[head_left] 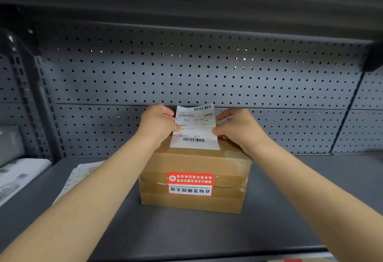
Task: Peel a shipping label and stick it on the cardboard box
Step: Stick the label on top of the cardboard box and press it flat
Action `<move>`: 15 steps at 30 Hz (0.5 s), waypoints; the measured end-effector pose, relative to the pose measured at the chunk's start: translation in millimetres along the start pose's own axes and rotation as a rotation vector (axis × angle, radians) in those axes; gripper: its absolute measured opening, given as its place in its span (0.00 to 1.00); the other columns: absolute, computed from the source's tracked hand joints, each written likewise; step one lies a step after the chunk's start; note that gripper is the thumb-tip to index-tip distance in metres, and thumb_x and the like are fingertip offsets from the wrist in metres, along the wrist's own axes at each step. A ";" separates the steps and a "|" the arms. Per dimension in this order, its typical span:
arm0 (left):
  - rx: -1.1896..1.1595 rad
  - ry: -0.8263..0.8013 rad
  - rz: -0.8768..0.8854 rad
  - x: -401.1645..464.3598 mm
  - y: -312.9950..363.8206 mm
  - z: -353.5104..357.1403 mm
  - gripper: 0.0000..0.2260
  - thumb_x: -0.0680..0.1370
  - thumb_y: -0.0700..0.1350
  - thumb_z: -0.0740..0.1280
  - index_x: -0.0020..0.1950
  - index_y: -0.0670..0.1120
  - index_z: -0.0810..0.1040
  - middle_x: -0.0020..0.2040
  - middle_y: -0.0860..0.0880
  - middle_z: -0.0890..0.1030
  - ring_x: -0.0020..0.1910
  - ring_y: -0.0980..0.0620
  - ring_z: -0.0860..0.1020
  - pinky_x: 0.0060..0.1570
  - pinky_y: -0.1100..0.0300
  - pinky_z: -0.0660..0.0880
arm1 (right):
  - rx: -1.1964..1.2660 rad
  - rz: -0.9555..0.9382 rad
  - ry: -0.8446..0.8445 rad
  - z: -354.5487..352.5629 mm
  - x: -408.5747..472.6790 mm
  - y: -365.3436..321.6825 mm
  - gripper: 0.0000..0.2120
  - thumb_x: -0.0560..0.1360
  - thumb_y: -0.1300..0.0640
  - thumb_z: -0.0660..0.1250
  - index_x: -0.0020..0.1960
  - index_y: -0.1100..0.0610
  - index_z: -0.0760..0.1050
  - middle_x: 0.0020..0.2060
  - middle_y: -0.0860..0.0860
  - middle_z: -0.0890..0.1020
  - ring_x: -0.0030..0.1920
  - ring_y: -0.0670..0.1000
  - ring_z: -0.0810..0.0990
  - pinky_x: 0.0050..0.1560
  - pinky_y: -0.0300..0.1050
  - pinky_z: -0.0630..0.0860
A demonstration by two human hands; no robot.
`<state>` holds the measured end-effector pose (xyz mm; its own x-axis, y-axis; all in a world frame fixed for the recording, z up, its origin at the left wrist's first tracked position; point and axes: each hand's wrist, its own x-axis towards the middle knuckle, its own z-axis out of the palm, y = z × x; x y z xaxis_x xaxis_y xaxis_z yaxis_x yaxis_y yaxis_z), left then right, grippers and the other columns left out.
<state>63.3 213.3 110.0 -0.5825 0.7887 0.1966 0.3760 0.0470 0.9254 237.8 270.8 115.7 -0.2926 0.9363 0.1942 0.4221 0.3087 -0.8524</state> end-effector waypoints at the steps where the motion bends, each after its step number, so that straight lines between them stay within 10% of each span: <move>1: 0.027 -0.001 0.005 -1.0 0.5 0.3 0.21 0.66 0.31 0.74 0.57 0.40 0.75 0.54 0.43 0.81 0.51 0.46 0.79 0.54 0.53 0.77 | -0.031 -0.013 0.002 0.9 -0.4 0.2 0.17 0.65 0.64 0.71 0.54 0.57 0.75 0.35 0.55 0.82 0.25 0.45 0.76 0.26 0.35 0.70; 15: 0.167 0.037 0.046 -6.8 1.4 2.7 0.23 0.65 0.34 0.76 0.58 0.42 0.76 0.56 0.45 0.79 0.49 0.50 0.76 0.45 0.61 0.71 | -0.171 -0.082 0.007 5.3 -0.7 2.7 0.17 0.67 0.64 0.70 0.55 0.57 0.75 0.46 0.56 0.84 0.44 0.54 0.82 0.33 0.36 0.73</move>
<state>69.8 209.6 109.1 -0.5872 0.7691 0.2523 0.5155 0.1150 0.8491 234.6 270.1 110.7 -0.3267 0.9076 0.2637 0.5367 0.4078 -0.7387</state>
